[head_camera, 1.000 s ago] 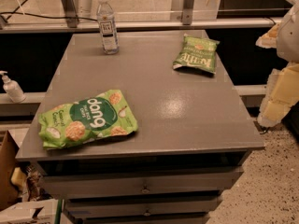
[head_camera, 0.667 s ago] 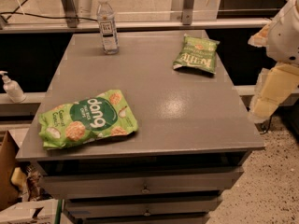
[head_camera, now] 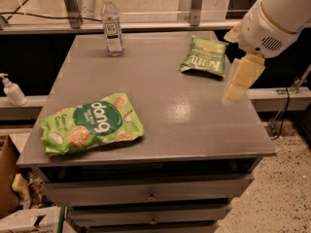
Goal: Pick green jalapeno chip bag
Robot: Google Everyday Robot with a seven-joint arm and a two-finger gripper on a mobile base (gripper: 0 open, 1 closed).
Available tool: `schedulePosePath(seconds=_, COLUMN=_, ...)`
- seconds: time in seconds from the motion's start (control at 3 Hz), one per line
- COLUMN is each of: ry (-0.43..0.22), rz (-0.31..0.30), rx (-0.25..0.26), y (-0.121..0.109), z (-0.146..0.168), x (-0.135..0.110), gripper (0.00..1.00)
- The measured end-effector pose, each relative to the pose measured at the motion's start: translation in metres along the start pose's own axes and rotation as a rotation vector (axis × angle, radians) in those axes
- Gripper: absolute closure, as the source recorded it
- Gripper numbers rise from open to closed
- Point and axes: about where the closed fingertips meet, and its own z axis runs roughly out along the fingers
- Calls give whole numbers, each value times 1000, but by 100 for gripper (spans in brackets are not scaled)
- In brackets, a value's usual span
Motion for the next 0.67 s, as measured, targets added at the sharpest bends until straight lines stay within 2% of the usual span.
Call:
schedulePosePath(seconds=0.33, ry=-64, rz=67, rx=18, y=-44, z=18, x=0, gripper=0)
schedulePosePath(seconds=0.67, ry=-142, rz=196, rx=66, y=-99, z=24, x=23, gripper=0)
